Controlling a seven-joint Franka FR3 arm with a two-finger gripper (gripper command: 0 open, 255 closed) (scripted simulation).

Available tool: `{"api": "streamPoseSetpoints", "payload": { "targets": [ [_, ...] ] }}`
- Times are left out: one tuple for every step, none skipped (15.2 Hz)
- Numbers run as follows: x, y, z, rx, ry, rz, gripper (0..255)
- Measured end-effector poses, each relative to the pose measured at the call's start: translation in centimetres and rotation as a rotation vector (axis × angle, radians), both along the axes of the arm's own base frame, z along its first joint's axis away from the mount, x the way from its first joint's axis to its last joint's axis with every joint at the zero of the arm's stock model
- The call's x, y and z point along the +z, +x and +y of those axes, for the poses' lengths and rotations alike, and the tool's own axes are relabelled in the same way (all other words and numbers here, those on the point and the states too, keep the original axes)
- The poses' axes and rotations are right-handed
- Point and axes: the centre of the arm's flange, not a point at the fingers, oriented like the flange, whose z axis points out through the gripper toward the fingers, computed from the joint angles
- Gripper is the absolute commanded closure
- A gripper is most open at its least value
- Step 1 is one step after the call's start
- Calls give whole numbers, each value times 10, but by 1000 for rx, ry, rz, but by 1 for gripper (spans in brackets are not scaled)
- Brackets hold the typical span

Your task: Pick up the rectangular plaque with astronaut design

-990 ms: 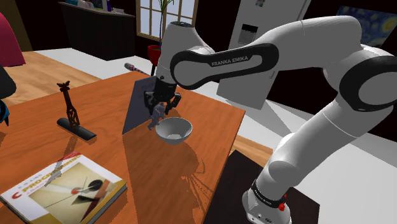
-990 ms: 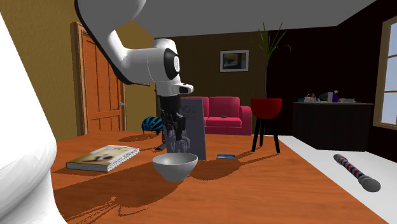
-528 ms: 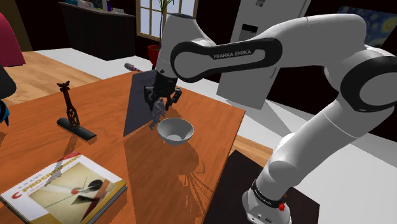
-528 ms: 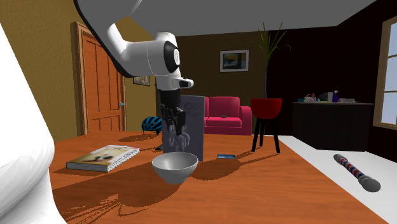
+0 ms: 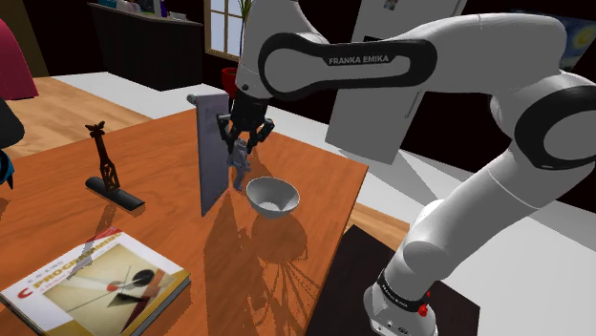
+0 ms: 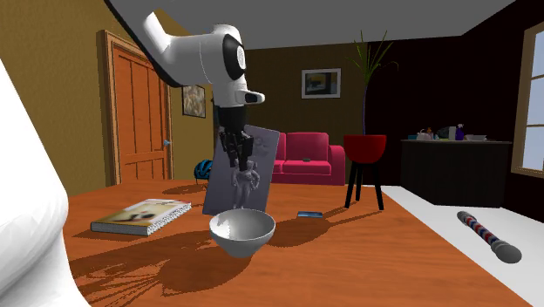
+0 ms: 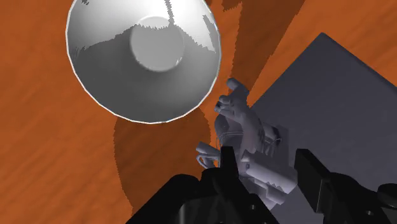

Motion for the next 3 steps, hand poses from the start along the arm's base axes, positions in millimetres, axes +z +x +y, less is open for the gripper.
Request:
{"api": "streamPoseSetpoints", "payload": {
  "targets": [
    [5,1,0,0,0,1,255],
    [10,1,-1,0,-1,1,255],
    [14,1,0,0,-1,1,255]
  ]
}}
